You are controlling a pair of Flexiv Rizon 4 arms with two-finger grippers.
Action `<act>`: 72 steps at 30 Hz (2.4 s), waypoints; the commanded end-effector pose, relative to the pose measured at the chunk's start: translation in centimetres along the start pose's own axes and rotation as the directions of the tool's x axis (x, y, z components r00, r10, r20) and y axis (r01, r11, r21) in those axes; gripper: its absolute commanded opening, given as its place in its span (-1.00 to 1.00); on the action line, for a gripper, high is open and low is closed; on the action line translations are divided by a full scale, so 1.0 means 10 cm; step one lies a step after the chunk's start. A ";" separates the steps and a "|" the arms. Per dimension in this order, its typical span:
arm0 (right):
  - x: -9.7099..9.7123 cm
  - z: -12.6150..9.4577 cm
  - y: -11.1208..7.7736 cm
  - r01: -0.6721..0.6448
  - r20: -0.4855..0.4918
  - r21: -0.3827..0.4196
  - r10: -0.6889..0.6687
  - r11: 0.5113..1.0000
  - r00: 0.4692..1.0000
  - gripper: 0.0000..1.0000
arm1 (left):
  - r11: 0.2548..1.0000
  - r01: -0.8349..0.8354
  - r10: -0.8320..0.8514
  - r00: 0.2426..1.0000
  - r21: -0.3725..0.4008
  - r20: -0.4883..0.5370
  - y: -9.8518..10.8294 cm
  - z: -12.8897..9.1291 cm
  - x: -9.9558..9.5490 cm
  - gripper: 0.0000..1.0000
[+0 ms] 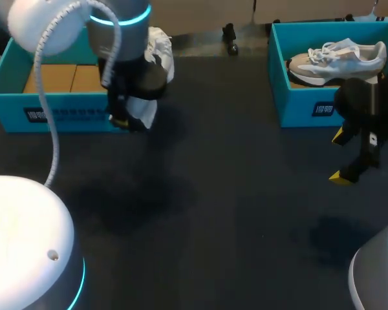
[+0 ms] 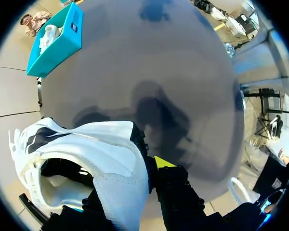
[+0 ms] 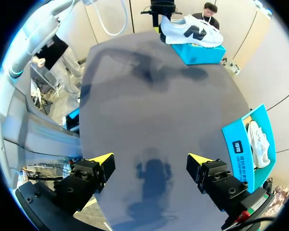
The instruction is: Take the shoe out of the shoebox, open the shoe tongue, remove and reinsert the insole, then place the shoe into the shoebox
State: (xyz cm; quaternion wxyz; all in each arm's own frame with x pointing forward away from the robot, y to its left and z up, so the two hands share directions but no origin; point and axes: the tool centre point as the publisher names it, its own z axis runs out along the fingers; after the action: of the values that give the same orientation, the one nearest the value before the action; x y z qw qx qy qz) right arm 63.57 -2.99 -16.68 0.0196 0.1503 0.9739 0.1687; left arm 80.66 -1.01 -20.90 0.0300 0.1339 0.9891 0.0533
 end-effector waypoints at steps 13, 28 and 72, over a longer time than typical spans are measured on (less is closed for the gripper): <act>-0.02 0.02 0.02 -0.001 -0.003 0.005 0.001 1.000 1.000 1.00 | 0.997 -0.062 0.061 0.998 0.049 0.020 1.11 0.11 -0.43 -1.00; -0.02 0.02 0.02 -0.001 -0.003 0.005 0.001 1.000 1.000 1.00 | 0.998 -0.056 0.055 0.998 0.017 0.030 2.05 0.24 -0.67 -1.00; -0.02 0.02 0.02 -0.001 -0.003 0.005 0.001 1.000 1.000 1.00 | 0.731 -0.681 0.682 0.728 -0.037 0.075 3.67 0.66 -1.16 -1.00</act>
State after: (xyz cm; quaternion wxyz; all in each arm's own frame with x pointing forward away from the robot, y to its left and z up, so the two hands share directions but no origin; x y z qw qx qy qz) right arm 63.57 -2.99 -16.68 0.0197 0.1503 0.9739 0.1687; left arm 102.04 31.03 -22.94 0.0237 0.3656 0.9284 0.0630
